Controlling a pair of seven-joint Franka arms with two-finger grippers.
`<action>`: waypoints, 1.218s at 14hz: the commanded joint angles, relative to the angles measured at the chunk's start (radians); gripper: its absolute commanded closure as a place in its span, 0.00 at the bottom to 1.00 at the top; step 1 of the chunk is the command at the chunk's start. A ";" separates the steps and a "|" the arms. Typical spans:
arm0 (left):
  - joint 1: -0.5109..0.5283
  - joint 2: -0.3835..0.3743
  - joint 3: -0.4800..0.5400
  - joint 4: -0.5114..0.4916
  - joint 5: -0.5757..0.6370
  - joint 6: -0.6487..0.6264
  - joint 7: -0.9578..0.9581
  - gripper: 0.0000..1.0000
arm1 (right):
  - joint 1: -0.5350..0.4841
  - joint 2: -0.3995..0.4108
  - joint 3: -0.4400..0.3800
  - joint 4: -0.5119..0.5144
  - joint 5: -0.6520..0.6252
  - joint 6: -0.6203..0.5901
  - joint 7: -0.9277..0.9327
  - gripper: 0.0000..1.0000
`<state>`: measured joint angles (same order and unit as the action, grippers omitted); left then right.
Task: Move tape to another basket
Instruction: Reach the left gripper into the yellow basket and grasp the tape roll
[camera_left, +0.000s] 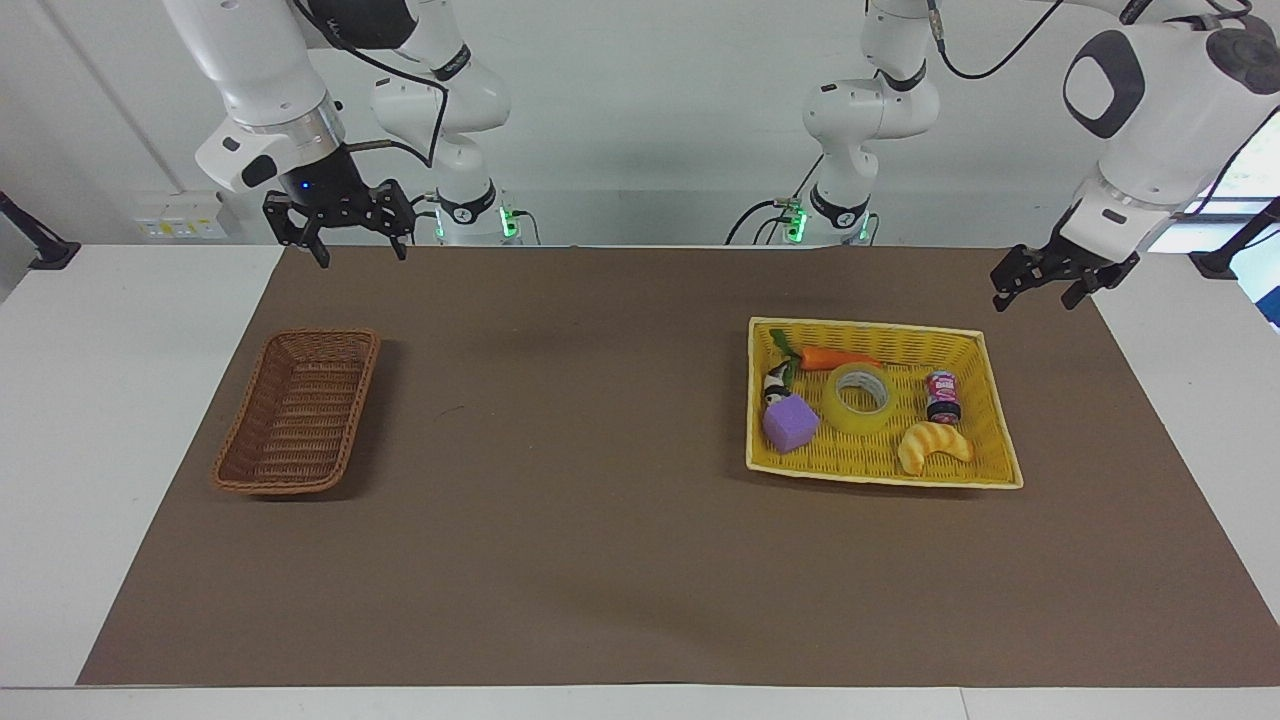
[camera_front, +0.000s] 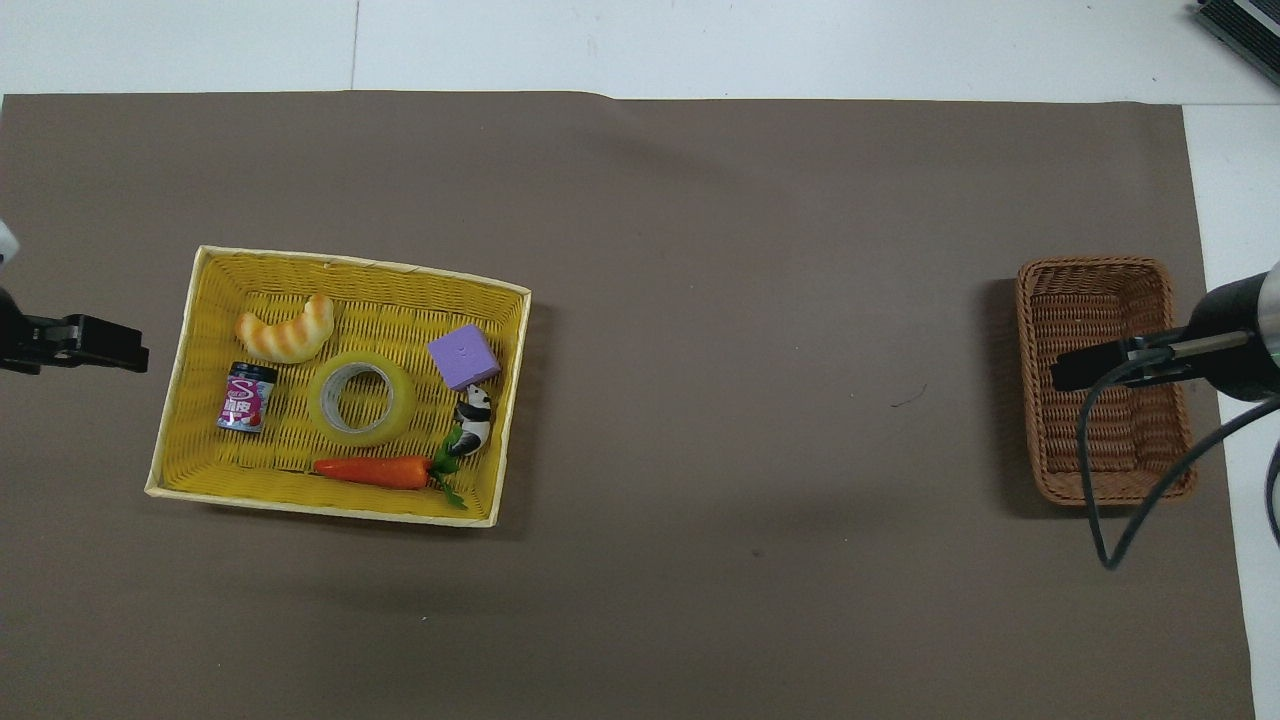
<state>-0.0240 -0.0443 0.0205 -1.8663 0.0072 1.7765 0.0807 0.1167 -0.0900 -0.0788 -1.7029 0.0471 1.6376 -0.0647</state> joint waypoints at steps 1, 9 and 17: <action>-0.030 -0.052 0.009 -0.126 -0.003 0.095 0.002 0.00 | 0.001 -0.005 0.001 -0.023 0.025 0.051 0.022 0.00; -0.091 0.027 0.009 -0.361 -0.090 0.446 -0.154 0.00 | 0.003 -0.014 0.001 -0.043 0.025 0.053 0.020 0.00; -0.100 0.109 0.010 -0.398 -0.177 0.552 -0.206 0.15 | 0.004 -0.014 0.001 -0.046 0.025 0.054 0.020 0.00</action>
<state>-0.1123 0.0470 0.0222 -2.2498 -0.1446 2.2852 -0.0971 0.1206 -0.0887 -0.0787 -1.7247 0.0575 1.6698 -0.0645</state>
